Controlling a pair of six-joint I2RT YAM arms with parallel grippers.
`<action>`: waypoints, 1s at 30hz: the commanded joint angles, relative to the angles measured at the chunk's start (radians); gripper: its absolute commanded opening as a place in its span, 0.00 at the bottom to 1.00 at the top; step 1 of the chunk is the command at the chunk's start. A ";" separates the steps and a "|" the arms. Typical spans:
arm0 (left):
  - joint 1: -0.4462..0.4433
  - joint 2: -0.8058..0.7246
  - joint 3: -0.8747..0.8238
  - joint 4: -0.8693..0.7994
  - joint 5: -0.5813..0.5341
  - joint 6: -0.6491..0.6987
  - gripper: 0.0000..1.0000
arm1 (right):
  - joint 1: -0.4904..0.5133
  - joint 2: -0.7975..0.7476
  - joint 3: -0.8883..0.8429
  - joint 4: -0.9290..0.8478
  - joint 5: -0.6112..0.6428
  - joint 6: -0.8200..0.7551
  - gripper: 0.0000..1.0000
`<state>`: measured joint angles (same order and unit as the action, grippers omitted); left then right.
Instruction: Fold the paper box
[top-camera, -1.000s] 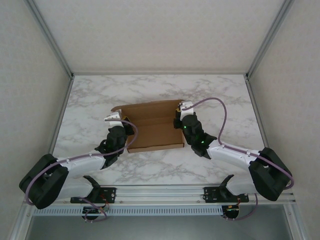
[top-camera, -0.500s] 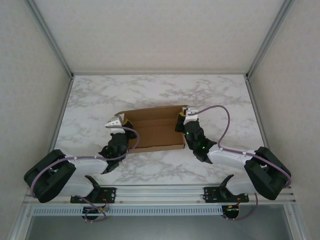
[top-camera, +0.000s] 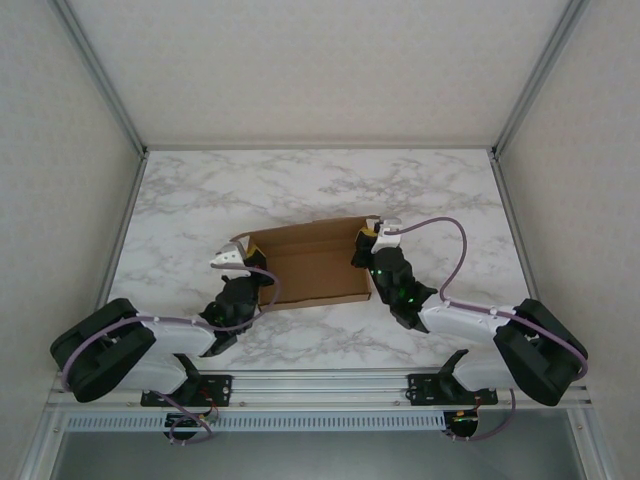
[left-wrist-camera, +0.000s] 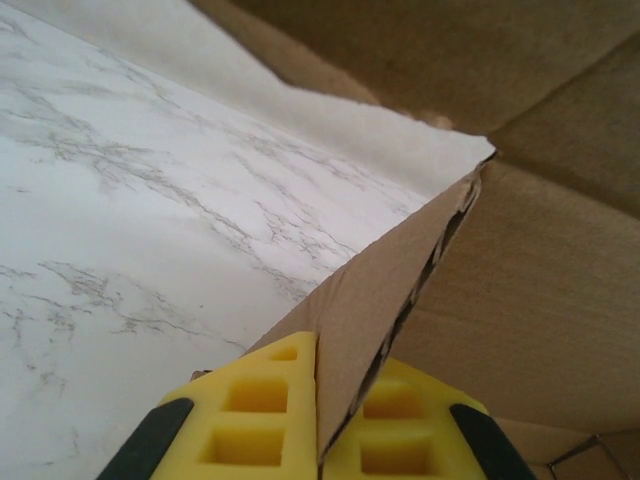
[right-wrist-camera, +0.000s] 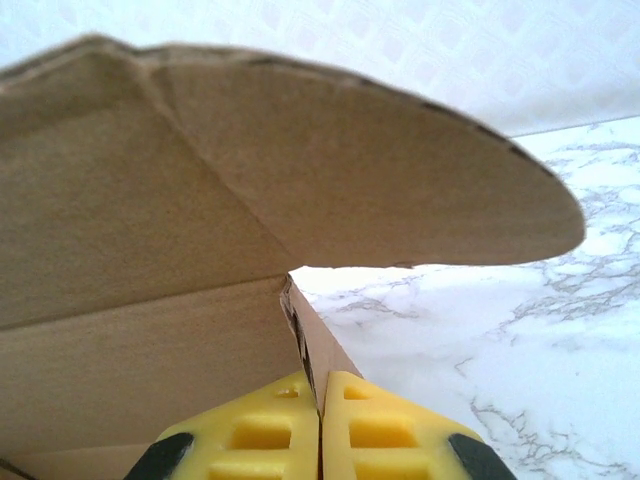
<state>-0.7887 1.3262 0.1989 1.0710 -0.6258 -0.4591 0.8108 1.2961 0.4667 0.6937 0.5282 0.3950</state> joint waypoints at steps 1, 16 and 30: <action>-0.039 0.033 -0.044 -0.092 0.054 -0.052 0.00 | 0.046 0.026 -0.068 -0.045 -0.046 0.058 0.07; -0.137 0.000 -0.116 -0.166 -0.007 -0.093 0.00 | 0.132 -0.042 -0.246 -0.015 0.059 0.017 0.08; -0.291 0.175 -0.075 -0.214 -0.214 -0.136 0.00 | 0.133 -0.050 -0.271 -0.054 0.095 0.017 0.12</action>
<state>-1.0344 1.4128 0.1513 1.1339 -0.8669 -0.5289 0.9264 1.2343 0.2169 0.7109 0.6067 0.4057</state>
